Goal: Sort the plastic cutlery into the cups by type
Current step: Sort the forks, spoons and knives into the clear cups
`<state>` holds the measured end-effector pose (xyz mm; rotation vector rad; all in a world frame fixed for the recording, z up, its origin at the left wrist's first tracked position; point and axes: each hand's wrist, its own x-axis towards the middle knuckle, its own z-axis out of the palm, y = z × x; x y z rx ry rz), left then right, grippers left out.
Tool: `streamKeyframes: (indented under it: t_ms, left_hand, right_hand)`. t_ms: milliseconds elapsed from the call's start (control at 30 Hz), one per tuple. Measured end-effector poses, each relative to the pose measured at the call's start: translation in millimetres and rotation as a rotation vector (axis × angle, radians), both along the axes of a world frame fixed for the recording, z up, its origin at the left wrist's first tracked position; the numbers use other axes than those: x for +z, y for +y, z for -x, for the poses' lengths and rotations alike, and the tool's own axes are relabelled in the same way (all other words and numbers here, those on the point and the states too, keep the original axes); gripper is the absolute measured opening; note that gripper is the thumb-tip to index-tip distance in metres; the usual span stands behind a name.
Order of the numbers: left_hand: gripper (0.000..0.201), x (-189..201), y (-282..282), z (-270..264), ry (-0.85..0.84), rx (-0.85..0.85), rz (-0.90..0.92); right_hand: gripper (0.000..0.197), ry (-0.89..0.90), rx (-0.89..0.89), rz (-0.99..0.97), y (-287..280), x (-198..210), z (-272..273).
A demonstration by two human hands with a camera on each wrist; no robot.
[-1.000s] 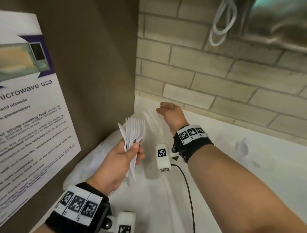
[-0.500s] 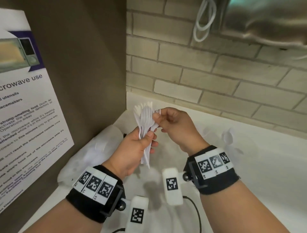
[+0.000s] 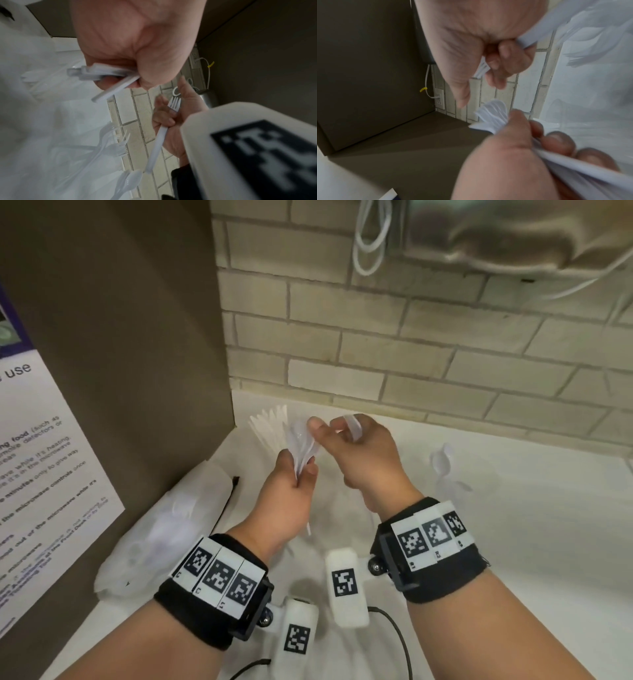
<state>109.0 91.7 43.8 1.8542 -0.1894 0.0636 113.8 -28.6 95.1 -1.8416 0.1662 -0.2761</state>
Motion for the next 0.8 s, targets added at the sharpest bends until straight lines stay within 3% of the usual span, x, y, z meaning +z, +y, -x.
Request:
streamKeyframes:
  t_ms: [133, 300, 433, 567, 667, 700, 800]
  left_hand:
    - [0.015, -1.5, -6.0, -1.8, 0.036, -0.099, 0.041]
    - [0.029, -6.8, -9.7, 0.7, 0.172, -0.157, 0.326]
    - [0.024, -6.9, -9.9, -0.2, 0.165, -0.161, 0.372]
    - [0.013, -6.4, -4.3, -3.5, 0.033, -0.09, 0.142]
    - [0.009, -8.8, 0.3, -2.5, -0.196, -0.077, -0.228]
    - [0.002, -9.1, 1.2, -1.7, -0.249, -0.057, -0.304]
    - [0.023, -11.6, 1.3, -3.2, -0.271, -0.05, -0.375]
  right_hand:
    - [0.028, -0.014, 0.009, 0.015, 2.5, -6.9, 2.2]
    - [0.021, 0.003, -0.013, -0.07, 0.5, -11.6, 4.6]
    - [0.018, -0.097, -0.15, -0.136, 0.2, -13.6, 4.1]
    - [0.017, -0.183, -0.196, -0.267, -7.5, -8.6, 3.4]
    - [0.009, -0.157, -0.132, -0.211, -9.1, -5.1, 7.5]
    - [0.016, -0.125, -0.104, -0.204, -9.4, -5.3, 8.9]
    - [0.056, -0.027, 0.074, -0.21, -8.9, -7.5, 16.0]
